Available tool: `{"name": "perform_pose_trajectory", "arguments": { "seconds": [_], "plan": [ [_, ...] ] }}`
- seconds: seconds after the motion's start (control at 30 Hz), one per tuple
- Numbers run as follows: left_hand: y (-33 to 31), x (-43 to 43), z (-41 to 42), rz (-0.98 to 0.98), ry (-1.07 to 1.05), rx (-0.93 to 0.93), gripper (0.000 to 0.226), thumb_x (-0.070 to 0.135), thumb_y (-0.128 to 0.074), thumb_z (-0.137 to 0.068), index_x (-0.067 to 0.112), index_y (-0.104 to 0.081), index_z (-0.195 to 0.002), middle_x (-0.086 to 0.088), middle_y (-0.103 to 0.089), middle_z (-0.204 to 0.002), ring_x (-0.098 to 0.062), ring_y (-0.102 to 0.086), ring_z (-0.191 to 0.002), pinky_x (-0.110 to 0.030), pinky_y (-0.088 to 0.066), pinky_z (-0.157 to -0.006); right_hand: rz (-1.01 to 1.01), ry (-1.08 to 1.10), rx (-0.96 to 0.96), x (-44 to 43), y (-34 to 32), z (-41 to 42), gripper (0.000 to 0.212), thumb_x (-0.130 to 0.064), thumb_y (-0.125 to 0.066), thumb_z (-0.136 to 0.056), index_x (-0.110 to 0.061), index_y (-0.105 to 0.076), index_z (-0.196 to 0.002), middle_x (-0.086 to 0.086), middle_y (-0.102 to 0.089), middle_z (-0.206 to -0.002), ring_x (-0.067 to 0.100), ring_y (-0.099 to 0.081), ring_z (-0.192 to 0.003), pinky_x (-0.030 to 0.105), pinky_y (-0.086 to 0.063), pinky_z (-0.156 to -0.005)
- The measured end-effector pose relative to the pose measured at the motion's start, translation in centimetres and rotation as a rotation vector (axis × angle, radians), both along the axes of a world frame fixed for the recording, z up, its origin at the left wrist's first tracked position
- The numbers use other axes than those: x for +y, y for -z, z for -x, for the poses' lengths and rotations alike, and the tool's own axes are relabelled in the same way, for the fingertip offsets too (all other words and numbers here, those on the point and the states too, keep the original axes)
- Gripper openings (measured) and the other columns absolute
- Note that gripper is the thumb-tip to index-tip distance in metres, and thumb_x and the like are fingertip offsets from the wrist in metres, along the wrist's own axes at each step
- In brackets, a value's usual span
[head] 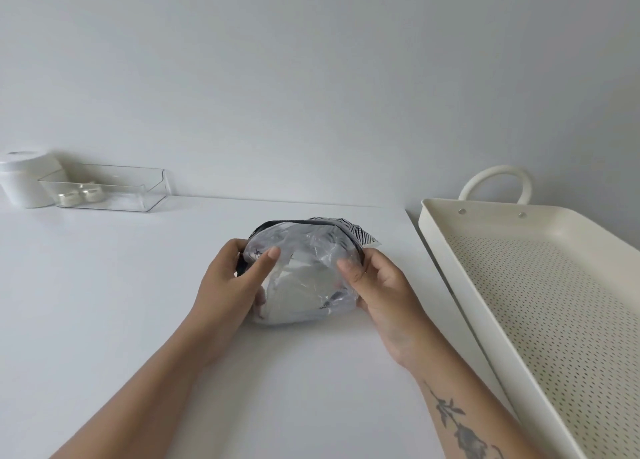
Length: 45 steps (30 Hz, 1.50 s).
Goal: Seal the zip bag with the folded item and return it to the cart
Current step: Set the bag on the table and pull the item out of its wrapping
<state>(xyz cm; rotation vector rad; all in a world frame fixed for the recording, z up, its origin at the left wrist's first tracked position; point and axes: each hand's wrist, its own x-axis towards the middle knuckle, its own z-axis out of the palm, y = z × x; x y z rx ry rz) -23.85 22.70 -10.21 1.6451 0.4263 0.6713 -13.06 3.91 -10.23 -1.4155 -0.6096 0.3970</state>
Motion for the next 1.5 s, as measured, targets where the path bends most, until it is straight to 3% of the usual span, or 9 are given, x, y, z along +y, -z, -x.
{"name": "perform_pose_trajectory", "arguments": {
  "seconds": [0.2,0.4,0.53,0.63,0.7,0.8,0.93,1.17,1.5],
  "plan": [
    [0.1,-0.4,-0.4,-0.143,-0.133,-0.089,0.034,0.045,-0.072,-0.080,0.025,-0.046,-0.074,0.009,-0.045,-0.054,-0.013,-0.043,-0.038,-0.022,-0.034,-0.034,-0.028,0.172,-0.080,0.4,0.5,-0.1,0.016,-0.028,-0.067,-0.082,-0.014,-0.059,-0.084,0.000,-0.054,-0.074,0.013,-0.046,-0.068,0.027,-0.041,-0.064],
    [-0.2,-1.0,-0.4,-0.218,-0.298,-0.087,0.032,0.039,-0.072,-0.081,0.030,-0.041,-0.077,-0.010,-0.052,-0.059,-0.024,-0.060,-0.039,-0.020,-0.043,-0.036,0.046,0.443,-0.118,0.9,0.7,0.0,0.032,-0.008,-0.059,-0.080,-0.020,-0.038,-0.060,-0.013,-0.039,-0.050,0.013,-0.037,-0.046,0.024,-0.051,-0.043],
    [0.0,-1.8,-0.5,-0.052,-0.212,0.010,0.033,0.043,-0.069,-0.082,0.025,-0.042,-0.082,-0.021,-0.055,-0.065,-0.027,-0.058,-0.038,-0.028,-0.043,-0.032,0.083,0.561,-0.131,0.8,0.8,-0.3,0.026,-0.011,-0.055,-0.077,-0.020,-0.034,-0.062,-0.010,-0.035,-0.053,0.010,-0.027,-0.047,0.014,-0.034,-0.037],
    [-0.5,-1.6,-0.4,0.194,-0.072,0.071,0.046,0.048,-0.067,-0.082,0.015,-0.042,-0.100,-0.015,-0.060,-0.052,-0.024,-0.057,-0.040,-0.026,-0.044,-0.040,0.008,0.422,0.042,0.5,0.1,-0.1,0.012,-0.016,-0.062,-0.081,-0.022,-0.052,-0.085,-0.003,-0.061,-0.057,0.008,-0.056,-0.047,0.020,-0.049,-0.045],
    [-0.8,-1.2,-0.4,0.334,-0.013,0.022,0.042,0.042,-0.067,-0.085,0.012,-0.043,-0.103,-0.007,-0.055,-0.058,-0.019,-0.053,-0.042,-0.027,-0.049,-0.045,-0.059,0.239,0.128,0.4,-0.3,-0.1,0.030,-0.022,-0.071,-0.082,-0.031,-0.056,-0.106,0.000,-0.075,-0.082,0.014,-0.072,-0.075,0.030,-0.058,-0.060],
    [-1.5,-0.7,-0.1,0.523,0.089,-0.064,0.027,0.027,-0.064,-0.089,0.014,-0.047,-0.105,-0.006,-0.045,-0.074,-0.016,-0.052,-0.047,-0.029,-0.053,-0.051,-0.206,-0.065,0.242,0.1,-0.9,0.0,0.063,-0.035,-0.079,-0.075,-0.041,-0.046,-0.129,0.006,-0.070,-0.121,0.025,-0.068,-0.109,0.041,-0.058,-0.081],
    [-2.3,1.0,0.8,0.770,0.460,-0.267,0.017,0.014,-0.055,-0.085,0.013,-0.052,-0.102,-0.007,-0.044,-0.079,-0.030,-0.062,-0.077,-0.032,-0.053,-0.070,-0.263,-0.233,0.247,-0.4,-1.3,-0.1,0.063,-0.028,-0.076,-0.079,-0.036,-0.046,-0.134,0.005,-0.067,-0.126,0.023,-0.065,-0.114,0.043,-0.054,-0.093],
    [-1.4,2.2,1.1,0.518,0.409,-0.196,0.030,0.010,-0.066,-0.086,0.012,-0.064,-0.116,-0.004,-0.064,-0.093,-0.026,-0.062,-0.079,-0.028,-0.055,-0.076,-0.249,0.071,0.223,-0.8,-0.7,-0.9,0.030,-0.013,-0.070,-0.086,-0.021,-0.058,-0.113,0.012,-0.061,-0.094,0.023,-0.066,-0.080,0.032,-0.057,-0.068],
    [-0.5,1.4,0.5,0.090,-0.278,-0.058,0.015,0.008,-0.055,-0.087,0.023,-0.056,-0.087,-0.009,-0.054,-0.068,-0.023,-0.070,-0.053,-0.040,-0.060,-0.068,0.095,0.422,-0.091,0.1,0.5,-0.5,0.028,-0.005,-0.046,-0.085,-0.031,-0.053,-0.078,0.006,-0.050,-0.067,0.017,-0.055,-0.041,0.037,-0.056,-0.050]
  ]
}}
